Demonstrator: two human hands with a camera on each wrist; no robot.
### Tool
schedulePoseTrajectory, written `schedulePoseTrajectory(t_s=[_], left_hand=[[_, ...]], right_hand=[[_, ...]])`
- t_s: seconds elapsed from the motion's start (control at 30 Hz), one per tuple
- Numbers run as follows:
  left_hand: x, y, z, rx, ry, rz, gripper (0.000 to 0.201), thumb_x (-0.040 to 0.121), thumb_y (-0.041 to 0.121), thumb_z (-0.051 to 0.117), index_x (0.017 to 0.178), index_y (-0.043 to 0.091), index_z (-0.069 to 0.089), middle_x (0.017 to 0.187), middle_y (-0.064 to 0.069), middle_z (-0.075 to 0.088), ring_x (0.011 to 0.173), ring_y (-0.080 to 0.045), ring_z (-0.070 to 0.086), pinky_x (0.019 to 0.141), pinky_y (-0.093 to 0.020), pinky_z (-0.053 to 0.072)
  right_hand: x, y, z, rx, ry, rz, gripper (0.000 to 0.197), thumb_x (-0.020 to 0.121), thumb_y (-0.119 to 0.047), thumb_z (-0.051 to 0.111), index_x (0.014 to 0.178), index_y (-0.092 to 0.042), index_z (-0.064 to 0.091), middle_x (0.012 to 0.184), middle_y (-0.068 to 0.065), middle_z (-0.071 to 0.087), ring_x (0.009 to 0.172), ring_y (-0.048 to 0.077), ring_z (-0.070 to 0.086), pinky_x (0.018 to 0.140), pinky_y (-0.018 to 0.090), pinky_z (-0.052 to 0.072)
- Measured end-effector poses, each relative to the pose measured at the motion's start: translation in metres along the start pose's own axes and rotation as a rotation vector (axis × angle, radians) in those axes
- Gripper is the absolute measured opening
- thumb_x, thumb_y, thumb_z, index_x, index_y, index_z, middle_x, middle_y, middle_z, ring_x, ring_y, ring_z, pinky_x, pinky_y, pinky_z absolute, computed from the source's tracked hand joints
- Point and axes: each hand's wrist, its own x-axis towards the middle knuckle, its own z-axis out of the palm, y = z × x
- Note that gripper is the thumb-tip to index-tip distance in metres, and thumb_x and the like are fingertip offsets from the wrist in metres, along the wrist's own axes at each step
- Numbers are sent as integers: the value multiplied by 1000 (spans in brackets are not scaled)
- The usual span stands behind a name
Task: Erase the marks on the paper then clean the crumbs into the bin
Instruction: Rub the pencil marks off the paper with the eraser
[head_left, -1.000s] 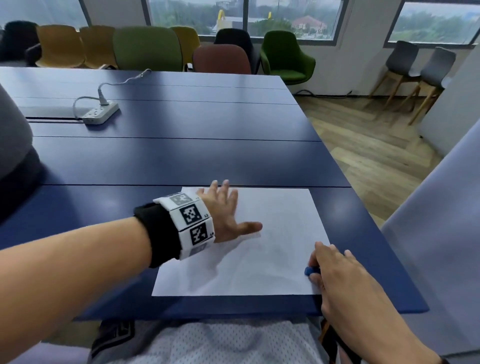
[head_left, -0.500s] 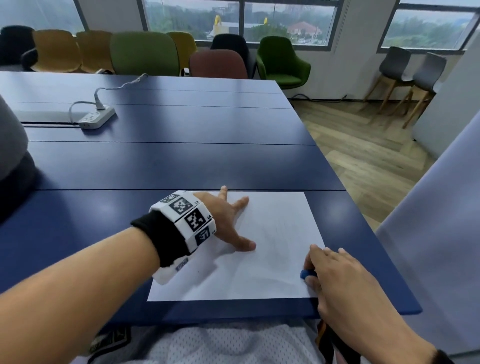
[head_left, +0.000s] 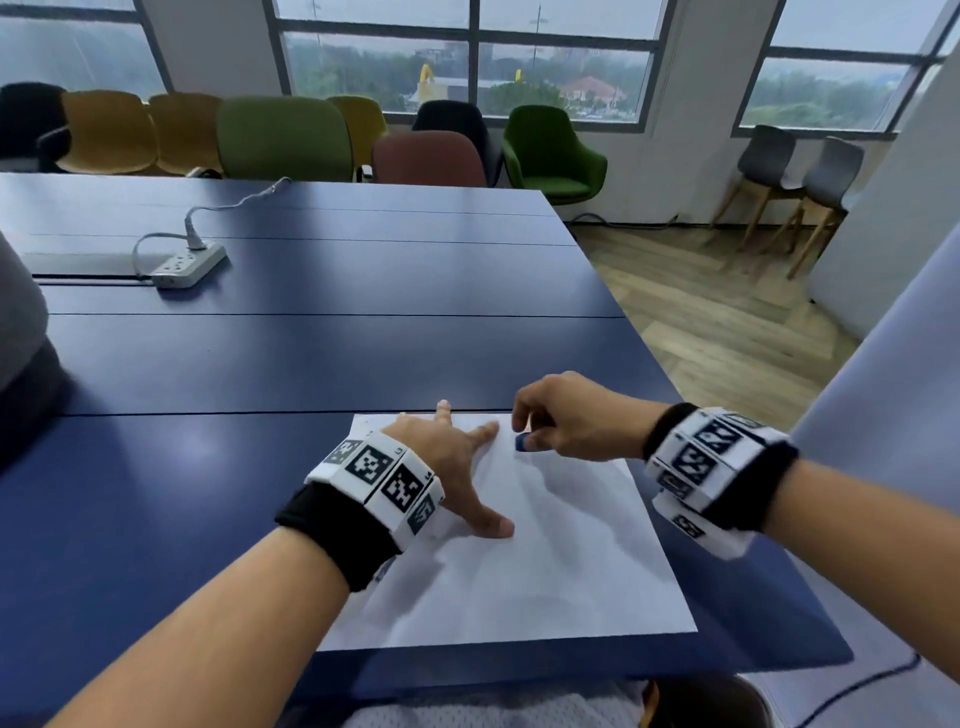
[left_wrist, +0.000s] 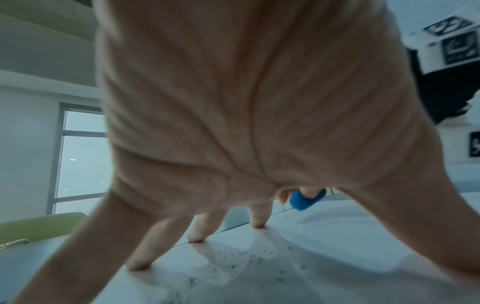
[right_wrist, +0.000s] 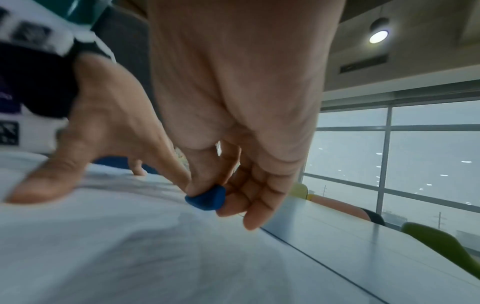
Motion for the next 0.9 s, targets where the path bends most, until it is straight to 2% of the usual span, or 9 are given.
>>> schedulePoseTrajectory(t_s=[0.07,0.13,0.23,0.33,0.47,0.53,0.67,0.83,0.9], left_hand=[[0,0,0,-2,10,4,118,59,88,60,151,50,-2,164,-13,-3,139,-43,31,106,-39,34],[1,1,0,4,14,7,117,60,88,60,151,50,-3,163,-14,-3,138,-42,34,104,-39,34],[1,2,-1,15,14,5,117,61,88,58,152,49,-5,163,-15,-4,136,-40,39,102,-37,36],[0,3,-1,33,22,-2,117,62,88,58,152,48,-4,163,-15,-2,136,-40,40,99,-37,37],[-1,5,-1,46,30,-10,118,61,88,58,152,48,-5,163,-14,-2,136,-40,38,99,-38,37],[-2,5,-1,48,28,-11,118,62,88,58,152,46,-6,163,-15,-3,137,-40,38,100,-38,37],[-3,6,-2,57,21,-6,118,63,87,57,153,44,-6,163,-16,-3,136,-38,39,100,-37,37],[-3,6,-2,60,20,-5,119,63,88,56,153,45,-7,163,-16,-3,136,-38,39,101,-37,36],[-2,5,-2,64,13,-5,119,63,88,57,153,44,-7,163,-16,-3,137,-38,38,102,-37,36]], right_hand=[[17,2,3,-37,-5,-2,16,86,-26,70,98,-16,67,67,-16,49,65,7,51,62,19,38],[25,6,3,-30,6,8,12,84,-23,70,94,-16,69,67,-16,51,69,11,53,65,23,40],[23,9,3,40,-23,-2,5,82,-19,72,85,-18,69,65,-13,56,59,3,53,57,18,41],[20,7,2,48,-138,-17,4,81,-17,72,81,-21,70,63,-10,61,53,-1,54,52,11,41],[27,14,-1,65,-22,63,3,82,-16,72,84,-16,71,67,-10,58,62,6,55,59,21,44],[24,16,1,94,-5,73,2,83,-15,71,84,-17,70,67,-10,57,63,6,54,60,21,43],[15,9,-1,80,-221,27,8,84,-19,70,80,-25,69,66,-9,63,59,2,56,57,16,43],[24,15,-4,77,-49,92,1,84,-16,69,86,-17,68,69,-10,57,66,9,55,56,17,41],[18,15,-2,106,-113,78,3,85,-16,69,84,-19,67,67,-8,58,61,6,53,56,16,40]])
